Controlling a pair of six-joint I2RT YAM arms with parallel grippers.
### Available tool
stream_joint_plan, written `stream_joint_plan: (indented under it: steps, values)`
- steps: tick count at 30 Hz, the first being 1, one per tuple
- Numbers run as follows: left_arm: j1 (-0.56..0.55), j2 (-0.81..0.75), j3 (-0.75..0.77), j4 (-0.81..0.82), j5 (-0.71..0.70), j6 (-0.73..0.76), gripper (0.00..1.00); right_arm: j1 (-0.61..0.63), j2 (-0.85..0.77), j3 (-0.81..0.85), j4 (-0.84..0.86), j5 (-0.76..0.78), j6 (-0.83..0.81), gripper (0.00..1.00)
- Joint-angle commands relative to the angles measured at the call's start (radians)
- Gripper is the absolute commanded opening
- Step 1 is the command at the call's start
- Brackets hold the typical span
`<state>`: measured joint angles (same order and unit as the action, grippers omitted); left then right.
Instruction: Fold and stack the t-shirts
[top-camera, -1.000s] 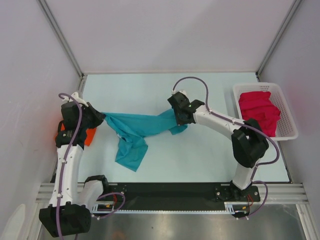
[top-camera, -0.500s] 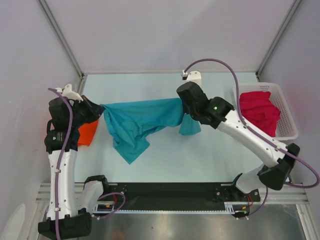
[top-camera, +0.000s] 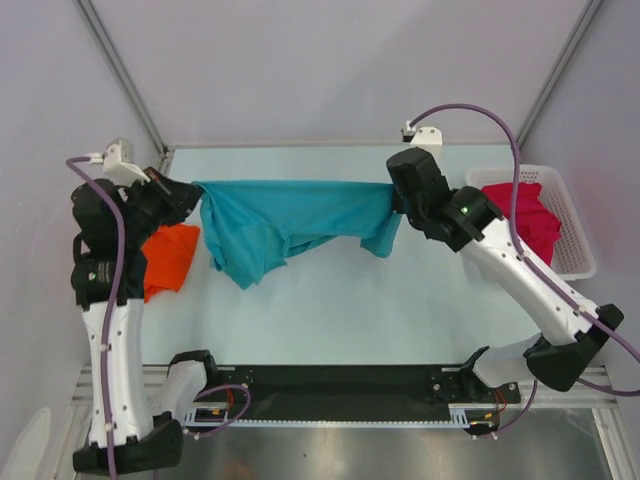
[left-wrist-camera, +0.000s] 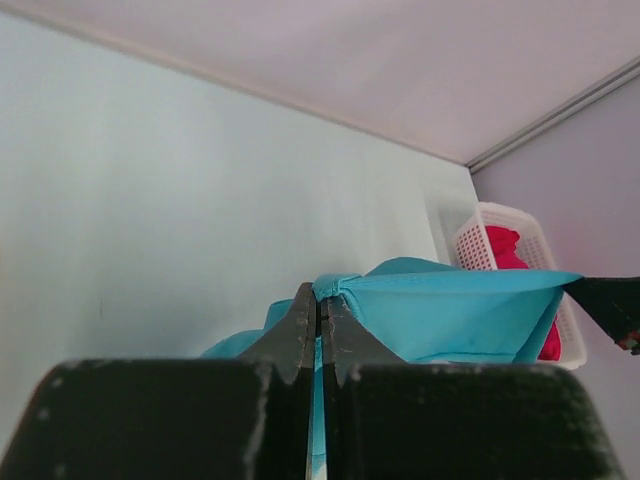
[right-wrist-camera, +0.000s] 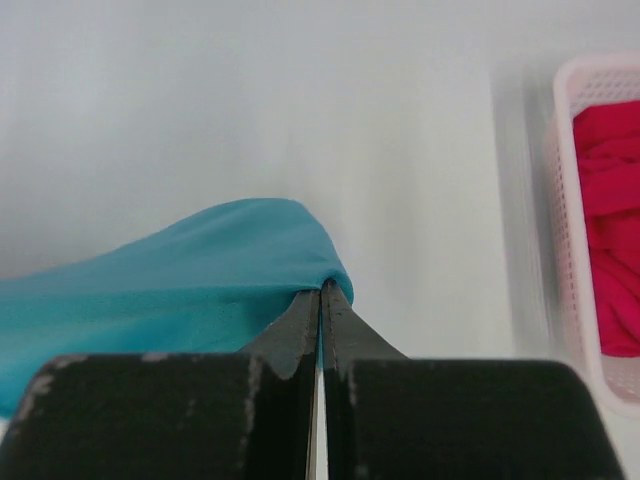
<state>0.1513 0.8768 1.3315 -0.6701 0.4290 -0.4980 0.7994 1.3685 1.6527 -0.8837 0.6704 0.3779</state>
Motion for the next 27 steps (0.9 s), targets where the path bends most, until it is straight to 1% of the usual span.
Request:
stream_joint_plan:
  steps: [1, 2, 3, 4, 5, 6, 7, 9, 10, 11, 12, 13, 14, 15, 16, 19, 20, 22, 23, 24, 25, 26, 27]
  values:
    - [0.016, 0.175, -0.15, 0.156, 0.017, -0.043, 0.0, -0.149, 0.075, -0.135, 0.097, -0.22, 0.012, 0.0]
    - [0.017, 0.209, -0.173, 0.177, 0.02, -0.042, 0.0, -0.169, 0.095, -0.151, 0.133, -0.242, 0.01, 0.0]
    - [0.017, 0.287, -0.201, 0.193, 0.019, -0.042, 0.0, -0.196, 0.147, -0.166, 0.146, -0.279, 0.0, 0.0]
    - [0.019, 0.33, -0.21, 0.239, 0.02, -0.042, 0.0, -0.213, 0.176, -0.16, 0.153, -0.293, -0.008, 0.0]
    - [0.021, 0.376, -0.212, 0.251, 0.027, -0.039, 0.0, -0.227, 0.214, -0.151, 0.167, -0.308, -0.011, 0.0]
    - [0.021, 0.424, -0.197, 0.26, 0.028, -0.036, 0.0, -0.258, 0.281, -0.142, 0.184, -0.327, -0.022, 0.0]
    - [0.022, 0.515, -0.187, 0.292, 0.028, -0.036, 0.0, -0.272, 0.326, -0.11, 0.199, -0.368, -0.042, 0.0]
    - [0.024, 0.608, -0.137, 0.317, 0.022, -0.043, 0.0, -0.296, 0.413, -0.055, 0.2, -0.388, -0.054, 0.0]
    - [0.024, 0.702, -0.117, 0.34, 0.027, -0.048, 0.0, -0.314, 0.517, 0.029, 0.195, -0.405, -0.071, 0.0]
    - [0.024, 0.75, -0.092, 0.342, 0.031, -0.06, 0.0, -0.321, 0.565, 0.076, 0.169, -0.404, -0.077, 0.0]
    - [0.024, 0.793, -0.031, 0.342, 0.034, -0.065, 0.0, -0.325, 0.624, 0.132, 0.158, -0.4, -0.086, 0.0]
    - [0.024, 0.868, -0.005, 0.345, 0.04, -0.085, 0.0, -0.331, 0.708, 0.181, 0.129, -0.39, -0.096, 0.0]
    - [0.024, 0.901, 0.023, 0.345, 0.05, -0.092, 0.0, -0.333, 0.754, 0.29, 0.112, -0.384, -0.111, 0.0]
    - [0.024, 0.948, 0.072, 0.345, 0.048, -0.102, 0.0, -0.332, 0.789, 0.336, 0.101, -0.37, -0.117, 0.0]
    - [0.022, 0.967, 0.092, 0.351, 0.044, -0.118, 0.0, -0.338, 0.849, 0.425, 0.085, -0.362, -0.134, 0.0]
    - [0.022, 1.027, 0.19, 0.354, 0.034, -0.134, 0.0, -0.348, 0.917, 0.54, 0.058, -0.354, -0.145, 0.0]
    - [0.024, 1.045, 0.249, 0.35, 0.033, -0.134, 0.0, -0.358, 0.946, 0.594, 0.055, -0.357, -0.152, 0.0]
    - [0.022, 1.097, 0.316, 0.308, 0.037, -0.12, 0.01, -0.368, 0.972, 0.643, 0.042, -0.382, -0.158, 0.01]
    - [0.022, 1.111, 0.365, 0.299, 0.042, -0.116, 0.17, -0.377, 0.992, 0.66, 0.035, -0.39, -0.16, 0.05]
    - [0.022, 1.132, 0.385, 0.27, 0.05, -0.111, 0.32, -0.379, 0.992, 0.671, 0.034, -0.405, -0.165, 0.16]
    - [0.024, 1.136, 0.4, 0.255, 0.05, -0.099, 0.46, -0.381, 0.989, 0.667, 0.034, -0.41, -0.169, 0.21]
    - [0.022, 1.133, 0.4, 0.248, 0.05, -0.096, 0.77, -0.381, 0.972, 0.654, 0.034, -0.411, -0.169, 0.27]
    - [0.022, 1.114, 0.388, 0.235, 0.039, -0.093, 0.94, -0.381, 0.959, 0.619, 0.038, -0.407, -0.169, 0.32]
